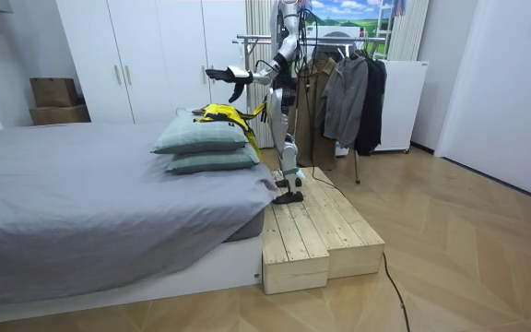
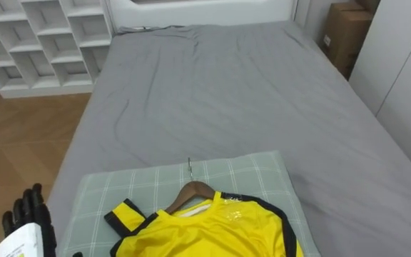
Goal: Hang clothes
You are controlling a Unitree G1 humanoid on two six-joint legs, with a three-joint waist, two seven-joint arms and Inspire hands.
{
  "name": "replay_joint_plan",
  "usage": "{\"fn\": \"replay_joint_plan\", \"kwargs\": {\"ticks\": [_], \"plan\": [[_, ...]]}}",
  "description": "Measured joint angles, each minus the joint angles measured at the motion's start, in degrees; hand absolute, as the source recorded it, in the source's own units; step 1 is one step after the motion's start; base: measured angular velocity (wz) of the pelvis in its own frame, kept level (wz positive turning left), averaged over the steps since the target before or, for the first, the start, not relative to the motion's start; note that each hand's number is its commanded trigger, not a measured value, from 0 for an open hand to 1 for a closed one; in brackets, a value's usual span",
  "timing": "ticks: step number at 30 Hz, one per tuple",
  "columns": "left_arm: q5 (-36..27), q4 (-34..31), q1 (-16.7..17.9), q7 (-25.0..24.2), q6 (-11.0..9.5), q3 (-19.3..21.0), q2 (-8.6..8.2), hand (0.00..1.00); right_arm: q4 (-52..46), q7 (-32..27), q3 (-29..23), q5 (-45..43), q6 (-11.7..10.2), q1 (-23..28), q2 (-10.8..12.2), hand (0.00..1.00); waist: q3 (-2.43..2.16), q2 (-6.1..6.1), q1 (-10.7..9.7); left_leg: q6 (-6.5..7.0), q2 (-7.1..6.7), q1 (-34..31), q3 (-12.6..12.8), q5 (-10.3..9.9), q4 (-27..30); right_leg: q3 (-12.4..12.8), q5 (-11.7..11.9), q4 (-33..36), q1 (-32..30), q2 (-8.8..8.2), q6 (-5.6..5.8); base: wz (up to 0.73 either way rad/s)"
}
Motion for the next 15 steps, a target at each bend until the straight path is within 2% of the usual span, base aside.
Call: {"fn": "replay_joint_plan", "kwargs": {"ticks": [9,15], "plan": [[1.8,0.0,0.0,-3.6,0.0,-1.0,0.03,0.00,-0.1,0.8,-0.7,-0.4,-0.2,-0.3,0.3,0.00,-0.05,0.07,-1.1,0.00,0.11,0.4,0.6,0.0,0.0,1.1,0.0,0.0,0.1,0.10,0.00,-0.04],[1.8,0.0,-0.2,-4.4,-0.2,-1.1,0.03,0.00,-0.1,1.2,-0.8,-0.4,-0.6,-0.4,0.4,0.00,-0.06,0.08,-1.5,0.00,0.23,0.6,1.4,0.0,0.0,1.8,0.0,0.1,0.0,0.14,-0.05,-0.07]]}}
